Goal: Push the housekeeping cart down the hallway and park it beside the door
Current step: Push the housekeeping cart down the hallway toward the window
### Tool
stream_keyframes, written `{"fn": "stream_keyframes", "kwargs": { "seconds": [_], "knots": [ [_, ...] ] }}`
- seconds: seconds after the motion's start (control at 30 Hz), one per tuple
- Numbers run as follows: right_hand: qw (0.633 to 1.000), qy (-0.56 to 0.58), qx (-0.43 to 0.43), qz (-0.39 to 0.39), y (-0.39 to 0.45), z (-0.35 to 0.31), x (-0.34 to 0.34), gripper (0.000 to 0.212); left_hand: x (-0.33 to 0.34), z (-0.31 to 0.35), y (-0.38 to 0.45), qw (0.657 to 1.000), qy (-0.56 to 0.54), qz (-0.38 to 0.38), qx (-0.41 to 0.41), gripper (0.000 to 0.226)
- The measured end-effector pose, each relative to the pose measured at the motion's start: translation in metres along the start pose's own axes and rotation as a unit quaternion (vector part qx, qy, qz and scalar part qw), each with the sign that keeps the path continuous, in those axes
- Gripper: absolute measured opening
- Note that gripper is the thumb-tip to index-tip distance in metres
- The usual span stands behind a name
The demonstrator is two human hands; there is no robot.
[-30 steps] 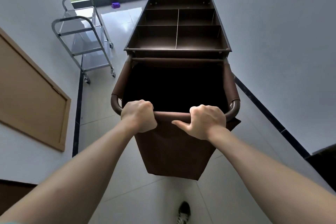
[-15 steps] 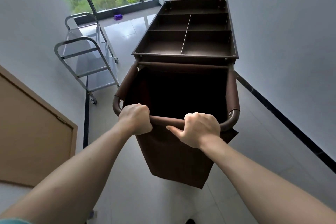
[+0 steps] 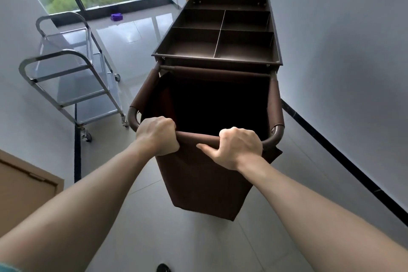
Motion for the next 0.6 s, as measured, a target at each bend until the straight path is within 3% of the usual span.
{"fn": "stream_keyframes", "kwargs": {
  "seconds": [0.33, 0.6],
  "knots": [
    [0.998, -0.048, 0.037, -0.004, 0.092, 0.041, 0.025, 0.065, -0.007, -0.002, 0.105, 0.997, -0.045, 0.04, 0.054, 0.003],
    [0.997, -0.048, 0.058, 0.011, 0.147, 0.078, 0.045, 0.078, -0.01, 0.002, 0.171, 0.993, -0.064, 0.044, 0.087, 0.007]
  ]
}}
Point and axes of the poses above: each hand's wrist, its own y-axis towards the middle knuckle, its own x-axis out of the palm, z = x × y, the point moved 5 cm from there along y, towards the middle knuckle, and after that the axes turned 12 degrees about -x, right-handed, at the moved point
